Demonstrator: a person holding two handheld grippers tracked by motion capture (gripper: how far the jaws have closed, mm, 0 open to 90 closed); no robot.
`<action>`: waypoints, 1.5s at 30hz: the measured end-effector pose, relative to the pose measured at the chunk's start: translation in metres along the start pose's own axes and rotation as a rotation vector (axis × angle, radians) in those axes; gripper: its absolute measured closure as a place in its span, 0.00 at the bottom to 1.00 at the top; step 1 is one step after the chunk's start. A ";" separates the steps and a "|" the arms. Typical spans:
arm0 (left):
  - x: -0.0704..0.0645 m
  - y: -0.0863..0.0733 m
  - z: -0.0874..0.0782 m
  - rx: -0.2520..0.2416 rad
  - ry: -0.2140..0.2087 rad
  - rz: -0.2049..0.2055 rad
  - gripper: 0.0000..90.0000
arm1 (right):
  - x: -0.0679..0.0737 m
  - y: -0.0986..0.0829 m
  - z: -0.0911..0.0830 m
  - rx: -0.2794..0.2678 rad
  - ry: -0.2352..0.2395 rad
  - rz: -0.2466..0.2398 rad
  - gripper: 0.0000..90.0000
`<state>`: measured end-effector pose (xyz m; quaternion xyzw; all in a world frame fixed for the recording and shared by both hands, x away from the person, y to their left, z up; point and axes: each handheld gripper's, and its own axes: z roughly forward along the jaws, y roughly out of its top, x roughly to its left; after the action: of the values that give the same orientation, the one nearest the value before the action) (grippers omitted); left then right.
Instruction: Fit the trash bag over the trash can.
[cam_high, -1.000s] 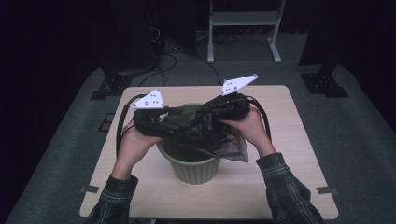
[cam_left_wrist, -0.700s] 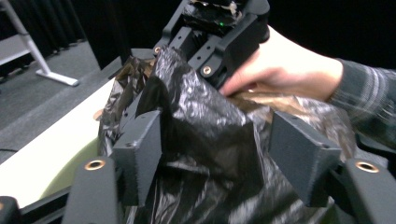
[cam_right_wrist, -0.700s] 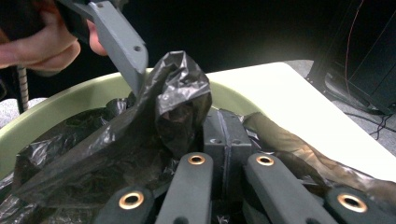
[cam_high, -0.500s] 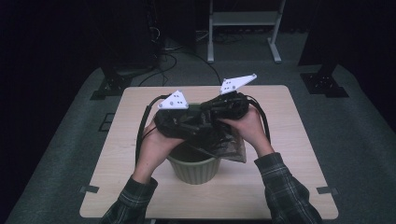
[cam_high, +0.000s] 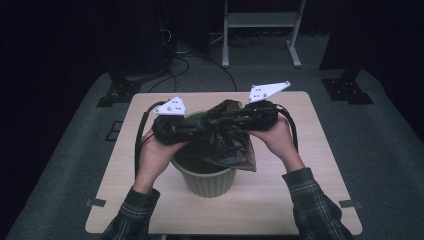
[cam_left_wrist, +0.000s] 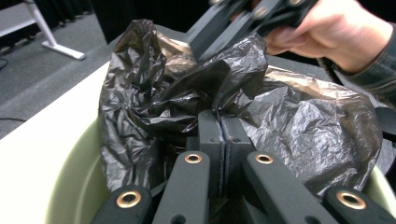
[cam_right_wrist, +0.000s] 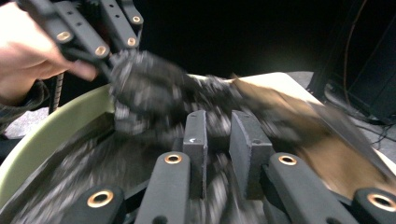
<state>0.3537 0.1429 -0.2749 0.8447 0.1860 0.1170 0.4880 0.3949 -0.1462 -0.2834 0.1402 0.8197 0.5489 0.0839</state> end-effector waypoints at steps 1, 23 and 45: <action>0.002 -0.003 -0.004 -0.006 0.005 -0.007 0.99 | -0.001 -0.001 -0.004 -0.004 -0.004 0.003 0.83; 0.014 -0.016 -0.026 -0.058 0.024 -0.061 0.99 | -0.001 -0.039 -0.052 -0.034 -0.039 0.096 0.73; 0.016 -0.022 -0.032 -0.057 0.025 -0.072 0.99 | -0.022 -0.051 -0.044 -0.126 -0.004 0.212 0.73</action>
<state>0.3515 0.1845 -0.2775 0.8217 0.2189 0.1155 0.5134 0.3958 -0.2103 -0.3135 0.2216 0.7642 0.6047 0.0358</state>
